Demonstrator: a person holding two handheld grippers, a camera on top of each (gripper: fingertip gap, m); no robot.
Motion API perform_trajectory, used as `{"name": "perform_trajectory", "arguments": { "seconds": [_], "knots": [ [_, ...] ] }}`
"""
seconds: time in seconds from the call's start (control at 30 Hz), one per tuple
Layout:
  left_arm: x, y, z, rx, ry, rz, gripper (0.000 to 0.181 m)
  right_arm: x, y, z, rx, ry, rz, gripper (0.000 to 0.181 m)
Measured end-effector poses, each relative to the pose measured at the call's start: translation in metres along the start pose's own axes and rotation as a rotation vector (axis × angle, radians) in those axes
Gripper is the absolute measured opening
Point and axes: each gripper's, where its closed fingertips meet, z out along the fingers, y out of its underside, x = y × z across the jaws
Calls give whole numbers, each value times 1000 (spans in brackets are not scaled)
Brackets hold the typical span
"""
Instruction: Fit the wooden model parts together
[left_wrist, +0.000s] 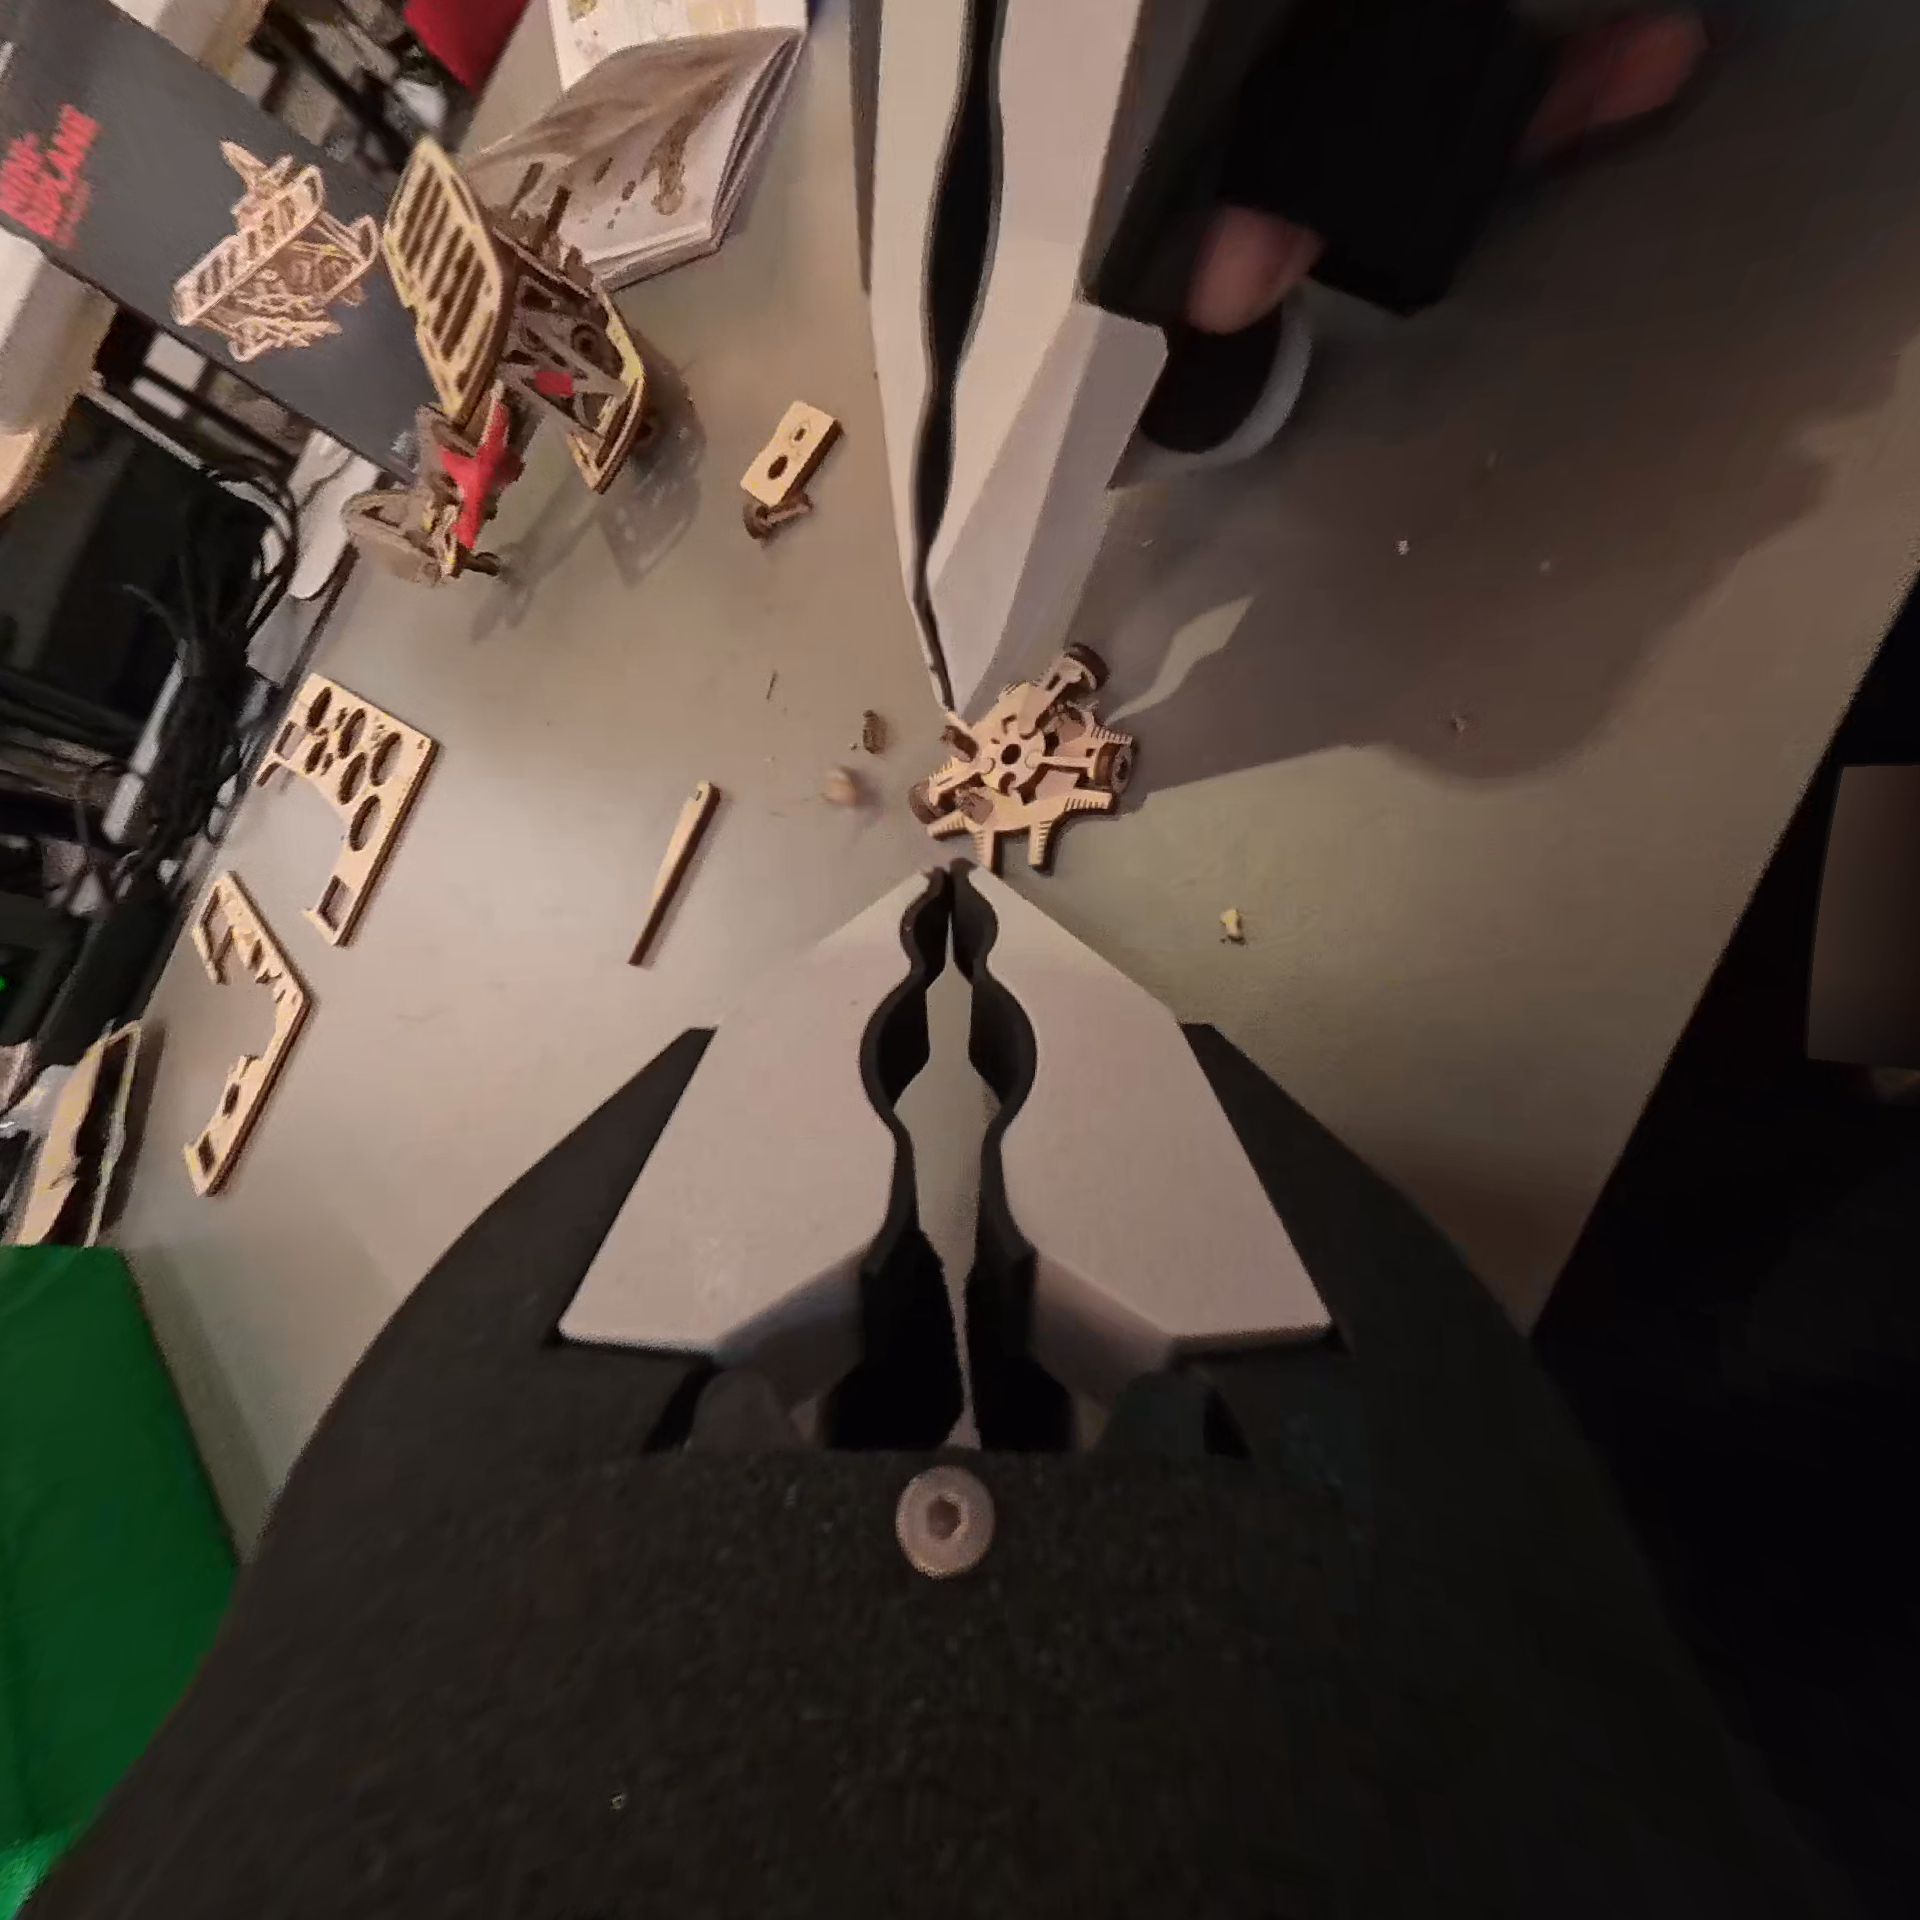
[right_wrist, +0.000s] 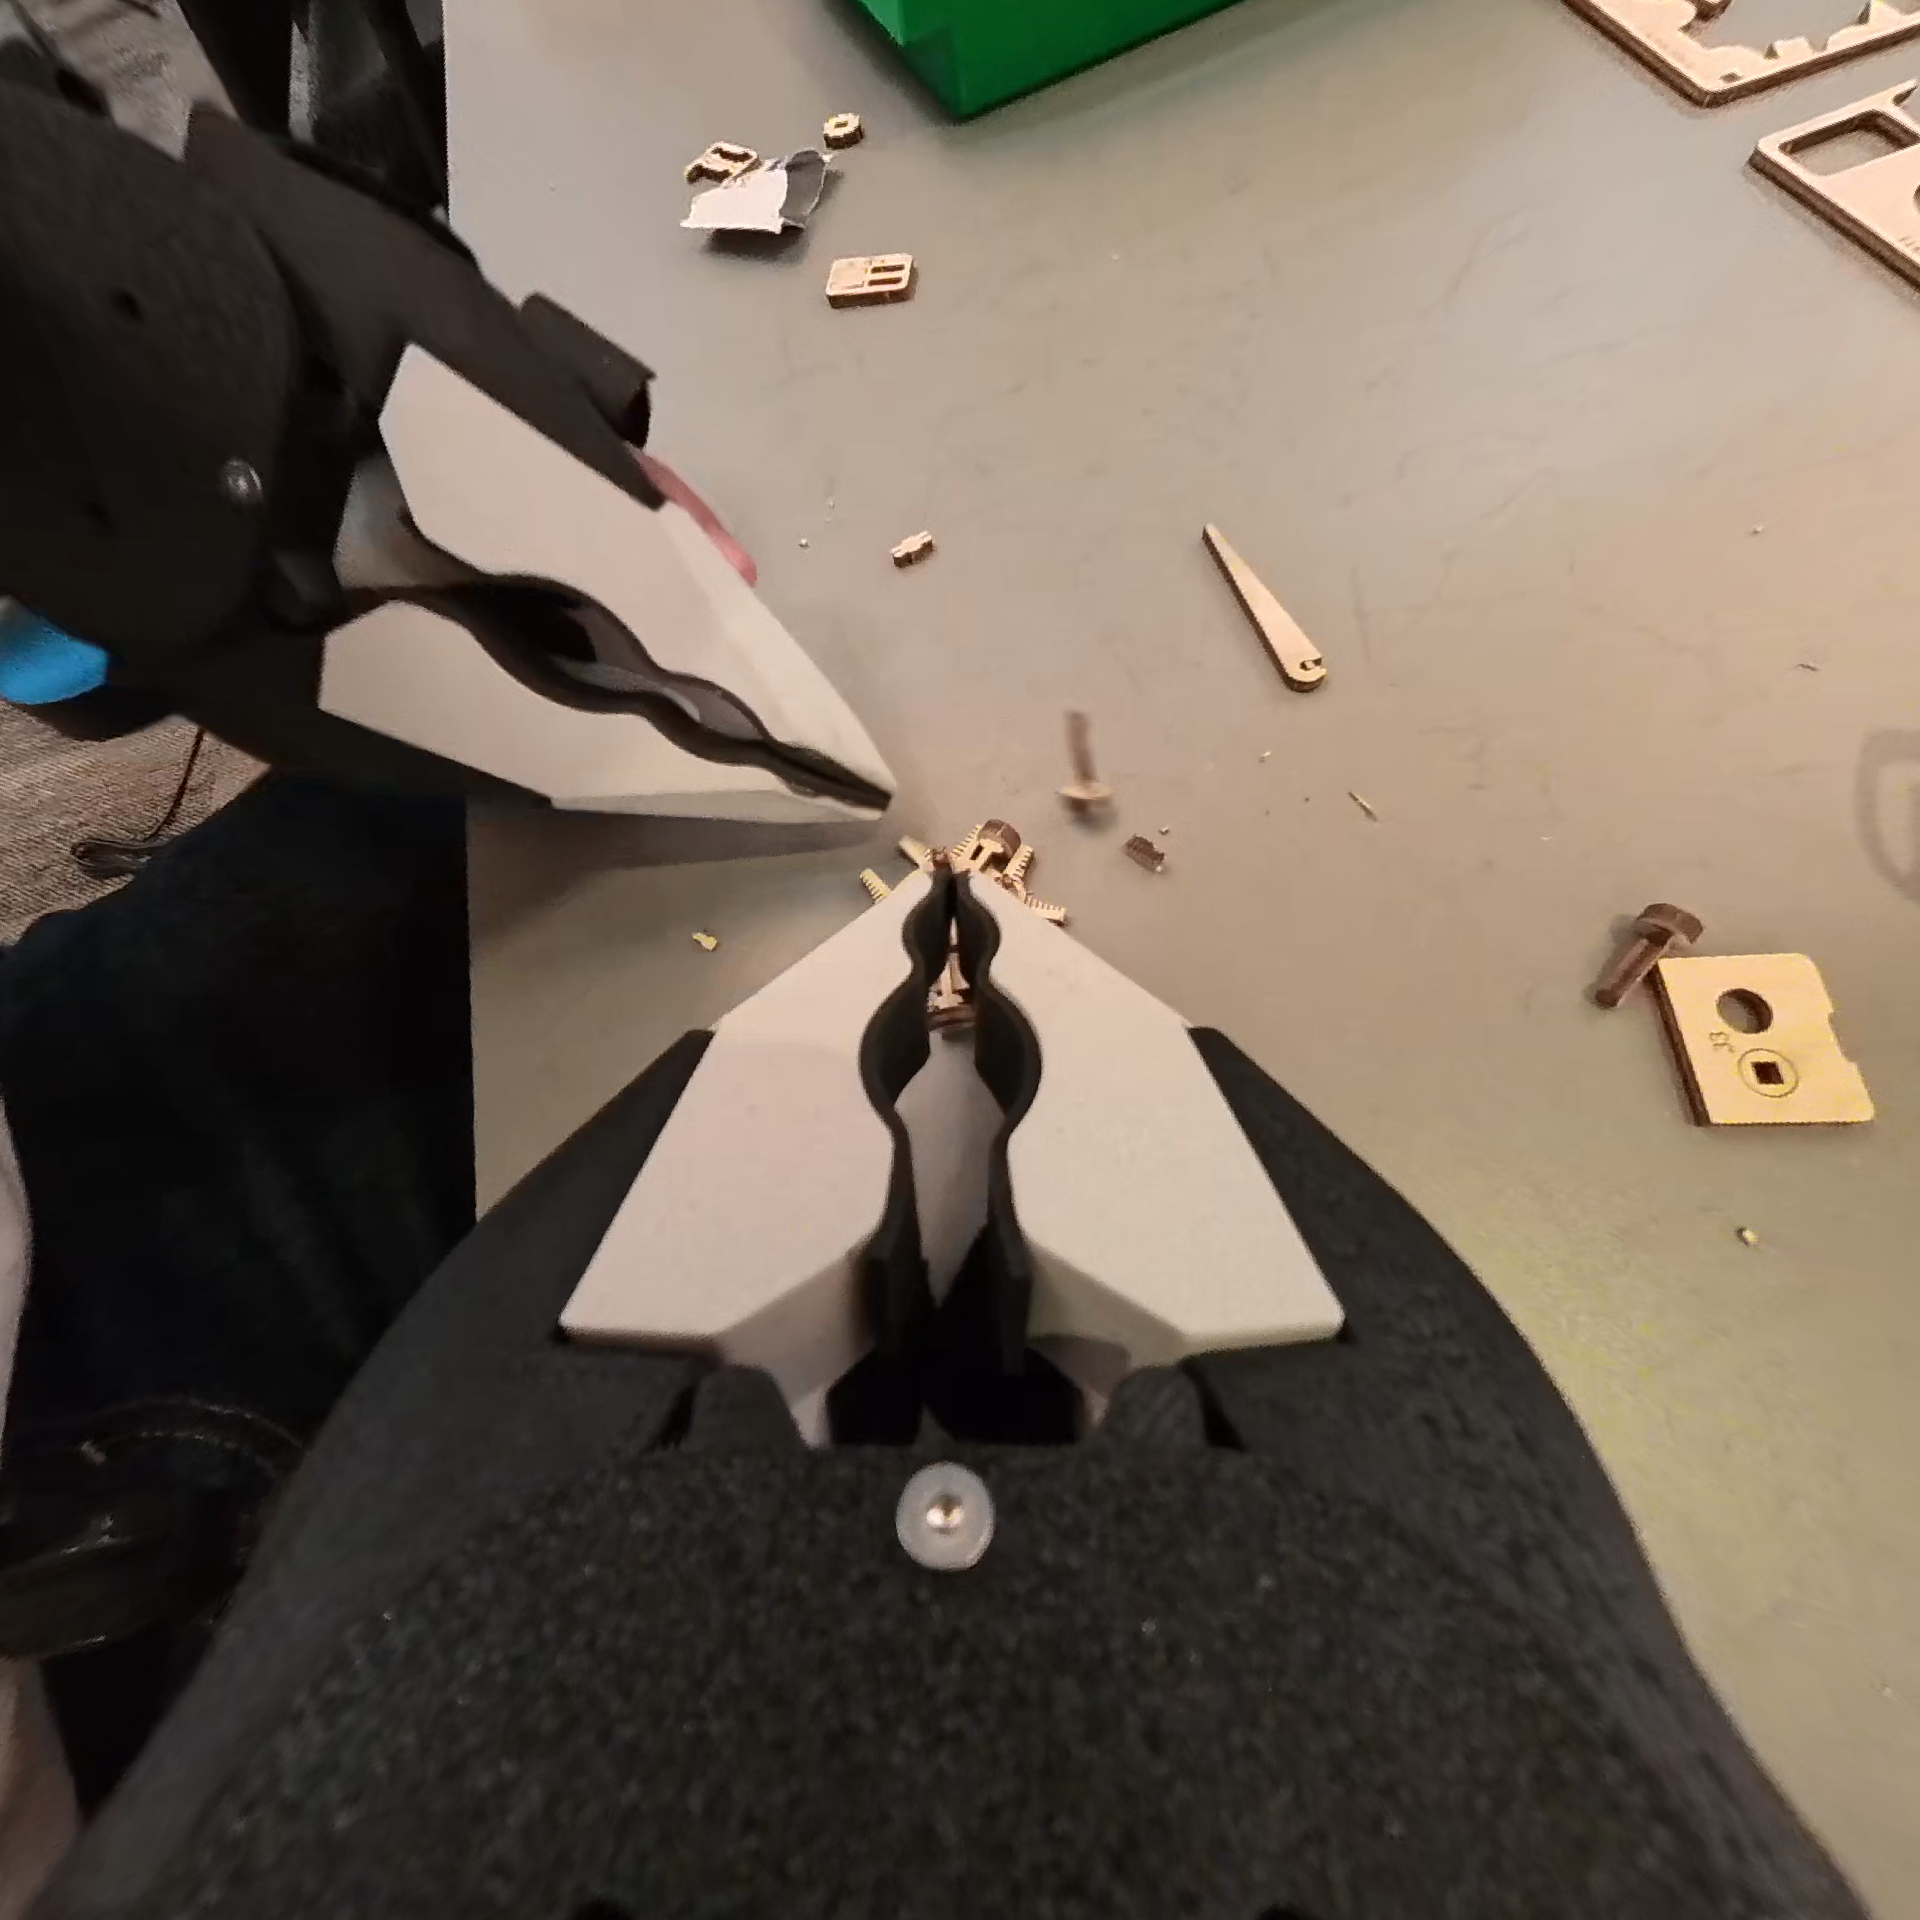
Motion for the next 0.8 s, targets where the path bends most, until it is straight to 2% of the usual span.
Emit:
{"name": "perform_trajectory", "arguments": {
  "seconds": [0.2,0.27,0.4,0.47,0.53,0.67,0.8],
  "knots": [
    [-2,-3,-2,13,-47,7,0,1,-1,-1,8,5,6,0],
    [-16,-4,-1,32,-43,-82,0,7,-4,-2,31,16,39,0],
    [-49,3,10,7,45,-296,18,46,-21,-6,96,140,108,2],
    [-53,10,20,-33,91,-368,25,56,-25,1,49,102,128,15],
    [-53,13,33,-53,95,-423,25,66,-25,4,-19,118,99,16],
    [-52,12,47,-119,79,-483,29,75,-30,-18,0,194,36,10],
    [-51,-1,50,-85,62,-535,32,63,-24,-44,97,178,172,8]
  ]
}}
